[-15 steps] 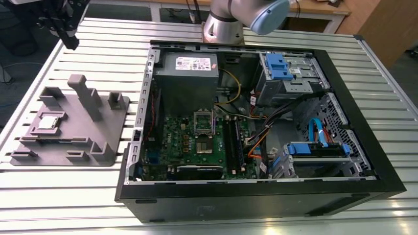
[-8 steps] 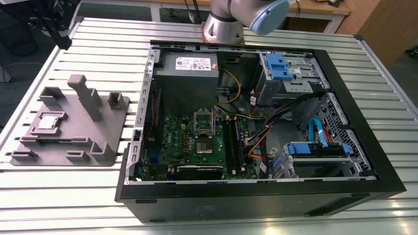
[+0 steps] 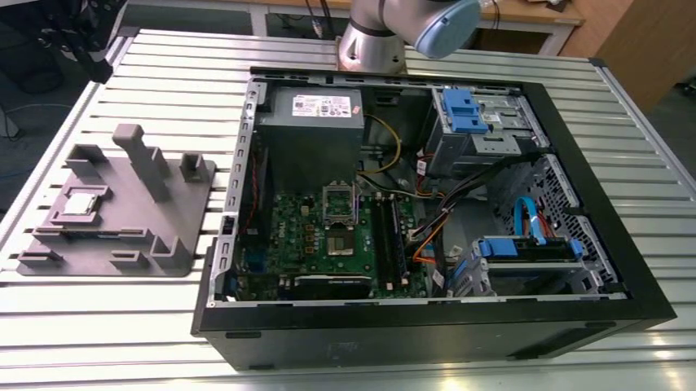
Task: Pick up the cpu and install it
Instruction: 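Reach for the cpu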
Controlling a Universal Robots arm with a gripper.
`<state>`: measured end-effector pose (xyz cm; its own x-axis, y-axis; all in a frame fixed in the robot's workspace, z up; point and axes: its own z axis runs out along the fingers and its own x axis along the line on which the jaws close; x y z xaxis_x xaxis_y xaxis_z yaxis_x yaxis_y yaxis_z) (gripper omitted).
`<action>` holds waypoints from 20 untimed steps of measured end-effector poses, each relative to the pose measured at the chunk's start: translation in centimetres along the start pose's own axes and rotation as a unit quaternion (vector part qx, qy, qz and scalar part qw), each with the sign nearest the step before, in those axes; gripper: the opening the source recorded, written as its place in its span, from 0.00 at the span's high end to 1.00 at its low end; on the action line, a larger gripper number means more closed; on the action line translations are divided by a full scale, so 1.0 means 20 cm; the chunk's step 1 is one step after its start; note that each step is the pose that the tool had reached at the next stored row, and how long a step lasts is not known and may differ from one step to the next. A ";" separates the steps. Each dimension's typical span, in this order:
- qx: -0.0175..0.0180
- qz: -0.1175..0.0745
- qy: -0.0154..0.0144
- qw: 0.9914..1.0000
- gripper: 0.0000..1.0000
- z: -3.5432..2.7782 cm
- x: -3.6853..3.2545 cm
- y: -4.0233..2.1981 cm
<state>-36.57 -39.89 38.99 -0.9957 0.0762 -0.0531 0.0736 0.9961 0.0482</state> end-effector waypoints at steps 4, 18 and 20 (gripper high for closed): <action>0.000 0.000 0.000 1.000 0.89 0.000 0.001 0.000; 0.001 0.000 0.008 1.000 0.89 0.010 0.015 -0.002; 0.001 0.000 0.008 1.000 0.89 0.016 0.026 -0.004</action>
<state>-37.07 -39.92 38.64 -0.9964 0.0763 -0.0380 0.0745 0.9961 0.0471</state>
